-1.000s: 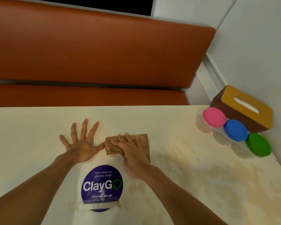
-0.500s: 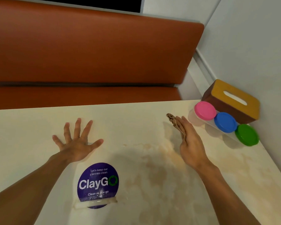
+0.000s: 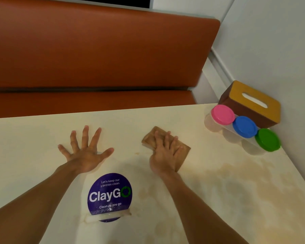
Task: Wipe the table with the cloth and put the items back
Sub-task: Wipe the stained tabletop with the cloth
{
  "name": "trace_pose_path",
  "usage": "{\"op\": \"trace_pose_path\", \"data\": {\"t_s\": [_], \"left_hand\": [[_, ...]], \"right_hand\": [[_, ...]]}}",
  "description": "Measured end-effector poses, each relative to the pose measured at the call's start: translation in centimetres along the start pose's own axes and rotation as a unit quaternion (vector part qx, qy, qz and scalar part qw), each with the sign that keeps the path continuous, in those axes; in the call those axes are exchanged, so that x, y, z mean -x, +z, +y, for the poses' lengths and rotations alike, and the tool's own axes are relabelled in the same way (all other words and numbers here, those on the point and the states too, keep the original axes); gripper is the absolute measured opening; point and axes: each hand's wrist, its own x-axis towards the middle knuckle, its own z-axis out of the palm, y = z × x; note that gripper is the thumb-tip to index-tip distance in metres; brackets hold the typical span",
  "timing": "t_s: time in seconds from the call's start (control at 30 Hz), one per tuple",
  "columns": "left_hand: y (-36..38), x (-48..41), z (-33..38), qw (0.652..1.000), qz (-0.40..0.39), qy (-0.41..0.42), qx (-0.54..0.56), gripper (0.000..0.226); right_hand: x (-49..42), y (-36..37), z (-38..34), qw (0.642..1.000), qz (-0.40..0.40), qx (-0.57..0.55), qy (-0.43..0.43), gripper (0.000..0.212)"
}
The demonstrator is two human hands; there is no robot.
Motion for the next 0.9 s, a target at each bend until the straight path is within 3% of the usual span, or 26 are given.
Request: {"op": "trace_pose_path", "data": {"t_s": [0.17,0.27,0.5,0.7,0.77,0.83,0.9], "left_hand": [[0.2,-0.3,-0.3,1.0,0.001,-0.003,0.0,0.099],[0.3,-0.3,-0.5,1.0,0.005,0.0,0.001,0.099],[0.6,-0.2,-0.2,1.0,0.012,0.006,0.004,0.098],[0.4,-0.6,0.0,1.0,0.013,0.011,0.002,0.097],[0.5,-0.6,0.1,1.0,0.019,0.012,0.004,0.098],[0.5,-0.7,0.2,1.0,0.02,0.016,0.013,0.097],[0.5,-0.7,-0.3,1.0,0.019,0.014,0.015,0.096]], "right_hand": [[1.4,2.4,-4.6,0.992,-0.047,-0.076,-0.09,0.085],[2.2,3.0,-6.9,0.983,-0.073,-0.135,-0.098,0.079],[4.0,1.8,-9.7,0.921,-0.126,-0.365,-0.058,0.043],[2.6,-4.3,-4.7,0.864,-0.057,-0.489,-0.109,0.029],[0.9,-6.1,-2.4,0.862,-0.019,-0.48,-0.164,0.033],[-0.8,-6.9,-1.0,0.893,-0.02,-0.399,-0.206,0.04],[-2.1,-6.0,-0.4,0.943,-0.032,-0.221,-0.245,0.047]]}}
